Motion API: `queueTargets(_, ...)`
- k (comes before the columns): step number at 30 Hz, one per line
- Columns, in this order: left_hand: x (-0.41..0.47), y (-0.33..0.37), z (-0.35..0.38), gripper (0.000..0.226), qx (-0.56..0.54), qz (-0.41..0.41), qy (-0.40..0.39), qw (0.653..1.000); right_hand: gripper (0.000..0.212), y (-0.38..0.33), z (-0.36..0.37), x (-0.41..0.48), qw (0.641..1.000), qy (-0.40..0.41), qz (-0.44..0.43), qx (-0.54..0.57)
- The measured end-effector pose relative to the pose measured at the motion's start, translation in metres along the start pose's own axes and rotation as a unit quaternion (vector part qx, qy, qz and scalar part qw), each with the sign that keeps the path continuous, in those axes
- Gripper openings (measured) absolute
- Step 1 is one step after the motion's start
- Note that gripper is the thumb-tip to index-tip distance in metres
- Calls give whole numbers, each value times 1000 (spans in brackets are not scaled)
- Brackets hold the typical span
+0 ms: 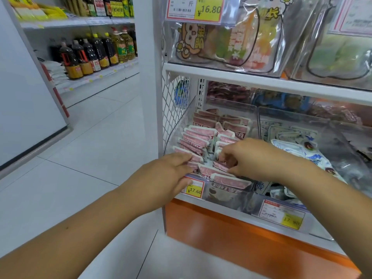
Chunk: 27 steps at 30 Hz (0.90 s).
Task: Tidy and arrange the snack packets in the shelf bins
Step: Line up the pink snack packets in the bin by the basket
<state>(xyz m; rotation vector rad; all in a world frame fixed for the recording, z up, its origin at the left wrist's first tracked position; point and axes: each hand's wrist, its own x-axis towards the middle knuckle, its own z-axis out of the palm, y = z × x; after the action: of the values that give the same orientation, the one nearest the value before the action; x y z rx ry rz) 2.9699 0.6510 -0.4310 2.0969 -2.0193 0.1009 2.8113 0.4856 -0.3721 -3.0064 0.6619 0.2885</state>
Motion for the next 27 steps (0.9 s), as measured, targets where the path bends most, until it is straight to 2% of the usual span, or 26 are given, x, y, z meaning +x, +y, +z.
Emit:
queueTargets(4,7,10,1,41,-1,22,41,999,9,6,3,7,993,61,22,-98)
queueTargets(6,10,12,1,37,-26,24,45,998,12,10,3,8,989,102,30,-99)
queueTargets(9,10,7,6,38,-29,46,41,998,25,8,13,8,992,109,-4,-59)
queueTargets(11,10,5,8,40,-31,48,43,997,20,10,15,7,994,98,-37,-21)
queueTargets(15,8,5,13,29,-44,45,49,997,17,17,-1,-1,992,-27,-15,125)
queueTargets(16,7,5,13,30,-43,46,50,997,20,16,-2,-1,991,-44,-15,126)
queueTargets(18,7,5,12,30,-44,48,50,997,28,14,1,3,996,-38,-23,83)
queueTargets(22,6,5,11,35,-52,45,48,996,22,10,2,9,998,-51,-20,27)
queueTargets(27,7,0,11,28,-74,16,47,996,35,3,3,9,997,-46,-21,-55)
